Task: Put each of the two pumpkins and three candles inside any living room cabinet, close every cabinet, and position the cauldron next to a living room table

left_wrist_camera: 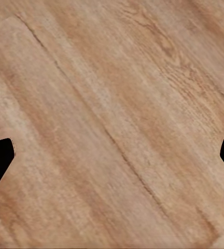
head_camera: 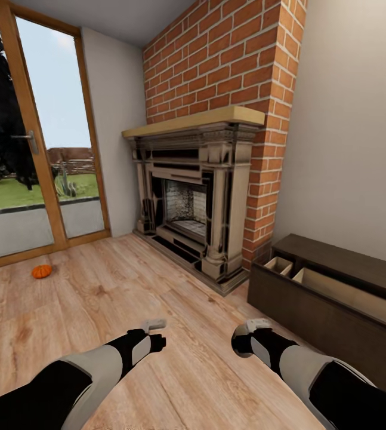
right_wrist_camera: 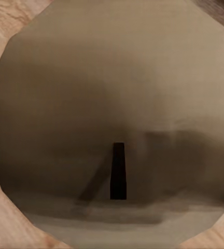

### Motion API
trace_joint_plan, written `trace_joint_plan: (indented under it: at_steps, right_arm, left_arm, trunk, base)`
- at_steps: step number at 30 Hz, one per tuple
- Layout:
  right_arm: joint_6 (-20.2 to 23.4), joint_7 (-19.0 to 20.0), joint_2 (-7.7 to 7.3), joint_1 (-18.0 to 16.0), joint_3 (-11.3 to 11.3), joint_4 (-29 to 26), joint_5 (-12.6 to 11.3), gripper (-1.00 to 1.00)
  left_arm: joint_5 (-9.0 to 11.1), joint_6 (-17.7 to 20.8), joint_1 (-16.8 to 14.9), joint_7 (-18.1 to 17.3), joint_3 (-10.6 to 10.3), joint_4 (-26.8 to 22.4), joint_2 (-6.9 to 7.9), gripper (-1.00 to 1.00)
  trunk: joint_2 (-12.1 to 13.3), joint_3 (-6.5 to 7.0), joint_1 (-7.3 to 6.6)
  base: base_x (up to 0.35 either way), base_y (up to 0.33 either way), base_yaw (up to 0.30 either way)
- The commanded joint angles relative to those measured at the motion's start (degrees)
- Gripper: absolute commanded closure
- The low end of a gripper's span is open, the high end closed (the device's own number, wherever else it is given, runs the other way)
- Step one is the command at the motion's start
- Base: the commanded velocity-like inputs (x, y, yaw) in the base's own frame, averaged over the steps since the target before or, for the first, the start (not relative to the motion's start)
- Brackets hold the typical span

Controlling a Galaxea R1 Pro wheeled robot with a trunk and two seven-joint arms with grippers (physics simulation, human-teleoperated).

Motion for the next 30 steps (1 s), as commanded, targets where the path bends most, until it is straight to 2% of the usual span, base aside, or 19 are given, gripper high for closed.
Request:
trace_joint_plan:
  at_steps: [1,16,24,30]
  right_arm:
    - [0.22,-0.21,0.01,-0.04,0.5,-0.03,-0.56,1.0]
    - [0.22,-0.21,0.01,-0.04,0.5,-0.03,-0.56,1.0]
    - [0.22,-0.15,0.01,-0.04,0.5,-0.03,-0.63,1.0]
    - [0.22,-0.13,0.01,-0.04,0.5,-0.03,-0.63,1.0]
  left_arm:
    - [0.56,0.11,-0.07,0.12,-0.49,0.13,0.0,-1.0]
    - [0.59,0.11,-0.07,0.12,-0.43,0.17,0.04,-1.0]
    - [0.59,0.11,-0.07,0.12,-0.4,0.17,0.16,-1.0]
    - [0.67,0.11,-0.07,0.12,-0.4,0.13,0.31,-1.0]
  trunk:
    - [-0.03,-0.14,-0.01]
    - [-0.03,-1.29,-0.01]
    - [-0.03,-1.67,-0.01]
    - [-0.03,-1.69,-0.01]
  base:
    - [0.0,0.0,0.146]
    - [0.023,0.015,0.17]
    - [0.171,0.206,0.225]
    - [0.208,0.238,0.092]
